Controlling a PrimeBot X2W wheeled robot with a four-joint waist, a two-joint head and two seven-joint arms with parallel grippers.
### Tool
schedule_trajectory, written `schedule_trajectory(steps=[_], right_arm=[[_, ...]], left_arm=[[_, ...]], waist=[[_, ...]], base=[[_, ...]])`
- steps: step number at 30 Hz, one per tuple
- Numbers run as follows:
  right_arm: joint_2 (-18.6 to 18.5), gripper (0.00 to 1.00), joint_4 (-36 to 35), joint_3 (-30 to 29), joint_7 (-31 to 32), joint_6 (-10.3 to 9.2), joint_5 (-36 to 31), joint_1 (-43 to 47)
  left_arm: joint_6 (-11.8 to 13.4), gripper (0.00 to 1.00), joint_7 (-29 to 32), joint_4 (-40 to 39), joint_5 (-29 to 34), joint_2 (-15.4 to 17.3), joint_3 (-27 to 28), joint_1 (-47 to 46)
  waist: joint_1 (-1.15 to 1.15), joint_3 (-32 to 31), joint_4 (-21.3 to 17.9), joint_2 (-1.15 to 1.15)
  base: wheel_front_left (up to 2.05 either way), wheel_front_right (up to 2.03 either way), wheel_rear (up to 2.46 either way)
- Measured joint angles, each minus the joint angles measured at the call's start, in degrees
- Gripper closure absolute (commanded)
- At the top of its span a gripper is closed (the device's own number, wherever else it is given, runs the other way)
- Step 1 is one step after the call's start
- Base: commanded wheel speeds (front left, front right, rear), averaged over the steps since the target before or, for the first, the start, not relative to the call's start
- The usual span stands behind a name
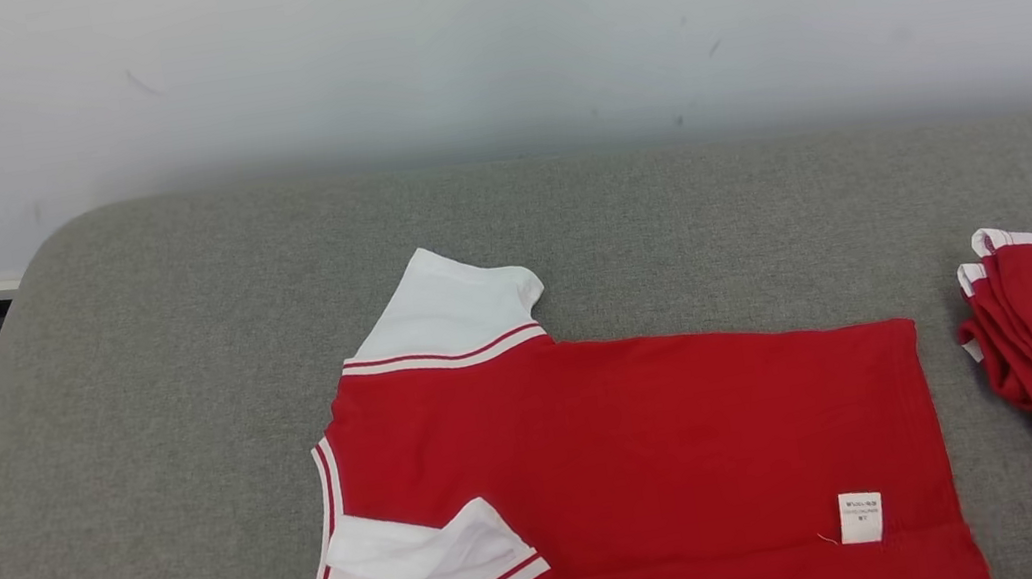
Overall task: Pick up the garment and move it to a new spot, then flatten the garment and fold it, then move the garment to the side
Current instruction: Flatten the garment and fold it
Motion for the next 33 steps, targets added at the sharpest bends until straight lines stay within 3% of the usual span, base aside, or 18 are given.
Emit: schedule_trajectory(steps=[6, 12, 18, 27, 33], right_arm=[[-0.53, 0.0, 1.42, 0.31, 0.9, 0.0, 0.51, -0.99], [-0.98, 0.0, 1.26, -2.4, -1.86, -0.04, -0.02, -2.51], [0.04, 0.0, 0.49, -6.03, -8.45, -2.74, -2.67, -7.0], [6.12, 0.0, -4.41, -4.25, -16.22, -6.7, -7.36, -11.39], [8.71, 0.0, -3.9, -1.18, -18.29, -7.67, -9.54, -13.54]], left_arm=[[-0.02, 0.0, -0.25, -2.46, -1.1, -0.69, 0.87, -0.08], [-0.02, 0.0, -4.39, -6.91, -2.09, -0.42, 3.11, -1.47], [0.56, 0.0, -8.75, -10.56, 1.56, -0.18, 2.43, -6.52], [1.07, 0.0, -11.68, -10.67, 7.76, -0.31, -1.55, -13.9], [1.58, 0.0, -12.22, -8.61, 8.64, -0.24, -2.13, -14.81]], waist=[[0.0, 0.03, 0.25, 0.0], [0.0, -1.21, 0.5, 0.0], [0.0, -3.06, 0.88, 0.0], [0.0, -5.51, 0.58, 0.0], [0.0, -6.51, -0.28, 0.0]], base=[[0.0, 0.0, 0.0], [0.0, 0.0, 0.0], [0.0, 0.0, 0.0], [0.0, 0.0, 0.0], [0.0, 0.0, 0.0]])
